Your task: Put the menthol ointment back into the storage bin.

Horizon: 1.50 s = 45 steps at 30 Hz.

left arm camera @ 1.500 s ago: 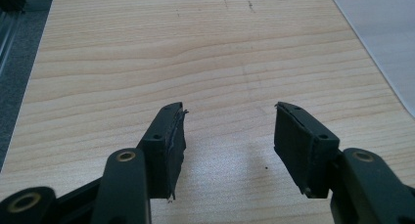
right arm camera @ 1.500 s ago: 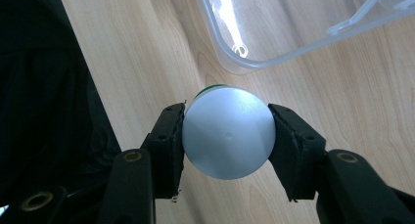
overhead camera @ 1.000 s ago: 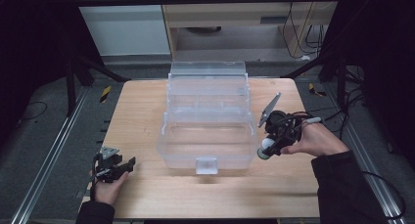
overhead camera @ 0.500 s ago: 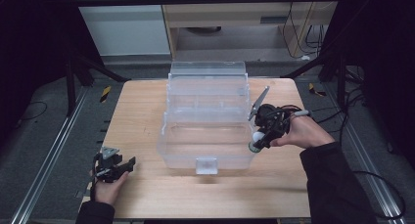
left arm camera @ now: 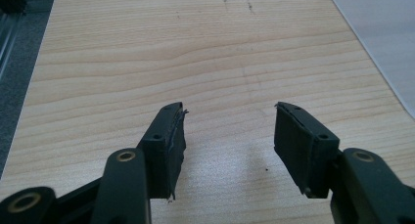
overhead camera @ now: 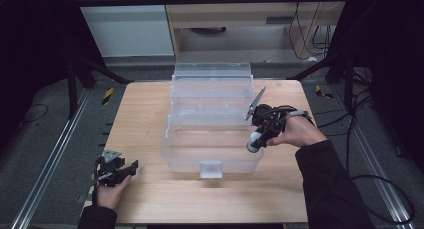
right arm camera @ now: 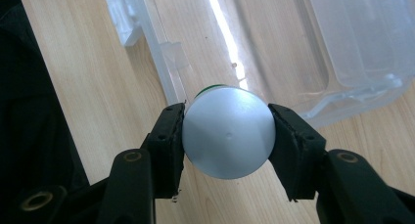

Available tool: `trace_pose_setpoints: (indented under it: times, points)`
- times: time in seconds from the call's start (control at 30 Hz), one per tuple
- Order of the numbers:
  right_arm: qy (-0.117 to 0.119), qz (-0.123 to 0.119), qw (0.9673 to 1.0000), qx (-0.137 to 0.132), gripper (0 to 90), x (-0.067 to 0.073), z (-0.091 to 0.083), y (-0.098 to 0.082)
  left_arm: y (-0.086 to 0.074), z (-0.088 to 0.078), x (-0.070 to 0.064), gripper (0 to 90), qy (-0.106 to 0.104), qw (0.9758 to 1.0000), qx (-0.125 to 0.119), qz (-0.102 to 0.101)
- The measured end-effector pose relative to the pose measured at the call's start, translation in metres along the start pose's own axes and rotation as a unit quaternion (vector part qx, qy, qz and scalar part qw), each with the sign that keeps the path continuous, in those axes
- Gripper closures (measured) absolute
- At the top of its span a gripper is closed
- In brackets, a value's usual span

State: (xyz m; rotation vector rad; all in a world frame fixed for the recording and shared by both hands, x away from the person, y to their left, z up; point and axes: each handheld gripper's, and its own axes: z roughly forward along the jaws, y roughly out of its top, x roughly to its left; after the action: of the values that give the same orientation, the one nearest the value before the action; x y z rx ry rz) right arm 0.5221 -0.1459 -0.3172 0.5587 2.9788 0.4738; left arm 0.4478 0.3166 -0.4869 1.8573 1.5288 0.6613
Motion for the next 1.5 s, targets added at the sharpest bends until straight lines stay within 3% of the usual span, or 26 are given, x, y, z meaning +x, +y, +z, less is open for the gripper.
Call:
trace_pose_setpoints:
  times: [0.33, 0.7, 1.5]
  points:
    - [0.003, -0.005, 1.0, 0.008, 50.4, -0.002, 0.021, 0.005, 0.0, 0.0, 0.0, 44.8, -0.001, 1.0, -0.001, 0.001]
    - [0.006, -0.002, 0.9998, 0.016, 50.4, -0.008, 0.042, -0.006, 0.0, 0.0, 0.0, 44.8, 0.0, 1.0, -0.001, 0.001]
    - [0.018, 0.0, 0.9996, 0.023, 50.4, -0.011, 0.071, -0.017, 0.001, 0.0, 0.0, 44.9, 0.001, 1.0, -0.002, 0.001]
